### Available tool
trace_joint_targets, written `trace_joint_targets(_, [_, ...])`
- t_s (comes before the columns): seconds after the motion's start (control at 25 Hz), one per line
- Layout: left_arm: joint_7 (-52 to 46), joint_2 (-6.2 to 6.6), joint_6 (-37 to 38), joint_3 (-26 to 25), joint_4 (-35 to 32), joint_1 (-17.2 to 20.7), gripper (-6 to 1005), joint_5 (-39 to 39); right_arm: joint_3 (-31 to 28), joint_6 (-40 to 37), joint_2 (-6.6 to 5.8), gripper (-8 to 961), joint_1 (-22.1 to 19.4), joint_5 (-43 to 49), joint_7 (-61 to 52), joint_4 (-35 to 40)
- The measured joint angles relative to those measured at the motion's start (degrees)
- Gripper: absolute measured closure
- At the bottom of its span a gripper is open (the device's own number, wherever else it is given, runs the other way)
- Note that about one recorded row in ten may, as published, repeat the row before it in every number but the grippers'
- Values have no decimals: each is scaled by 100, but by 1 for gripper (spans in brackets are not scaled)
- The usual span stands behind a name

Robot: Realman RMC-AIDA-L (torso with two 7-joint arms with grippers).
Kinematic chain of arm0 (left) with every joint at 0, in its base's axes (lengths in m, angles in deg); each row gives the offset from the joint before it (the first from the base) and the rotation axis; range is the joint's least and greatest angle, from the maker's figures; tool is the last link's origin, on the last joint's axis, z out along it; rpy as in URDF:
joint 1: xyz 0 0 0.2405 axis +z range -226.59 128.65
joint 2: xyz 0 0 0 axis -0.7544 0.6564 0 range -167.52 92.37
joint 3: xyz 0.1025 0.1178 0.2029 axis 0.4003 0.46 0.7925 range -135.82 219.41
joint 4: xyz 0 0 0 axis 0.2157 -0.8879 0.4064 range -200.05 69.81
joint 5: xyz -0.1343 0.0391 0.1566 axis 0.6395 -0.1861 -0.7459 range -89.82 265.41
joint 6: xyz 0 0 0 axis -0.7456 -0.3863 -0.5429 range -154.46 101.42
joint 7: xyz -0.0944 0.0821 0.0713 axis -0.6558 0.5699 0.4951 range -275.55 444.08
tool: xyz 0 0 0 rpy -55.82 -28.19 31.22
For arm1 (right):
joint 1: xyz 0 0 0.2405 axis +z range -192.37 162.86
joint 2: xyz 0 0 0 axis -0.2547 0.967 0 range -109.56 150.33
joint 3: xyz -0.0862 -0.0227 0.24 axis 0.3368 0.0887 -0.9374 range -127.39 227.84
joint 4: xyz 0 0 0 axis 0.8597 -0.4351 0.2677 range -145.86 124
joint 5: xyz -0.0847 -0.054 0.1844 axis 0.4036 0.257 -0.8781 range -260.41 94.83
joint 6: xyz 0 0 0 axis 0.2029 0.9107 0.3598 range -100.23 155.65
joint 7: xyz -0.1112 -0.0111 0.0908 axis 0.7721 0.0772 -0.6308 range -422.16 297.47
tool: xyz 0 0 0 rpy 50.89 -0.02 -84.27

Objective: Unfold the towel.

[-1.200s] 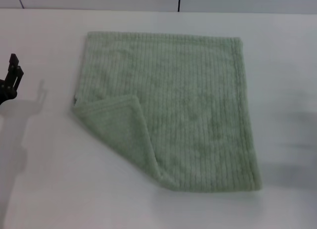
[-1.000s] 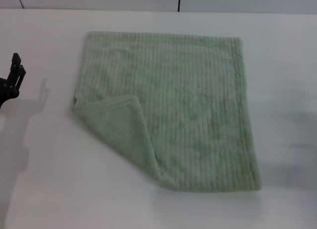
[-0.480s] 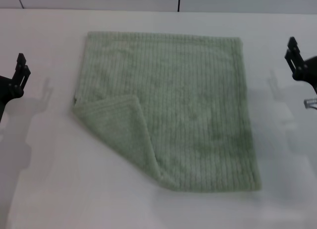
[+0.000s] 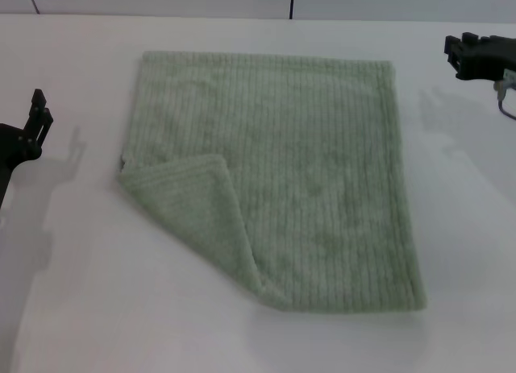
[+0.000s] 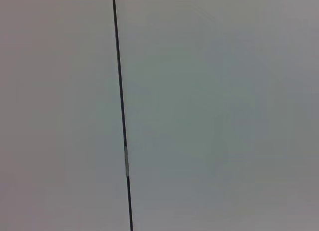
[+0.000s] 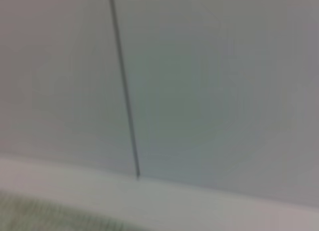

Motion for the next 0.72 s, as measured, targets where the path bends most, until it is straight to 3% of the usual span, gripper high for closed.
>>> trace_joint_targets(0.04, [0,0,0,0,0,0,234,0,-404,-668,124,590,193,204,12,124])
trace_joint_targets(0.08, [1,0,-3,0,-2,-2,234,0,-404,-668,124,628,193,204,12,124])
trace_joint_targets(0.16, [14,-1,-7,0,-2,-7,234,-1,-1122,-2058,286,705,671,707,13,241])
trace_joint_targets(0.2, [18,0,-8,0,-1,-8,233,-1,-1551,-3162,327,743,1207,1128,14,200])
trace_joint_targets(0.24, [20,0,-14,5,1,-7,233,0,-1551,-3162,327,781,1207,1128,14,200])
trace_joint_targets(0.32, [9,-1,-22,12,0,-7,233,-1,-1712,-3868,301,842,1601,1416,16,59])
trace_joint_targets(0.4, [1,-1,-30,15,-3,-7,233,-1,-1752,-4292,259,888,2023,1638,135,-193])
trace_joint_targets(0.52, [-17,-1,-96,29,-4,-11,233,1,-1744,-4387,248,956,2206,1643,245,-354])
trace_joint_targets(0.72, [-22,0,-199,54,-6,-40,233,0,-1635,-4184,262,954,2632,1666,431,-1002])
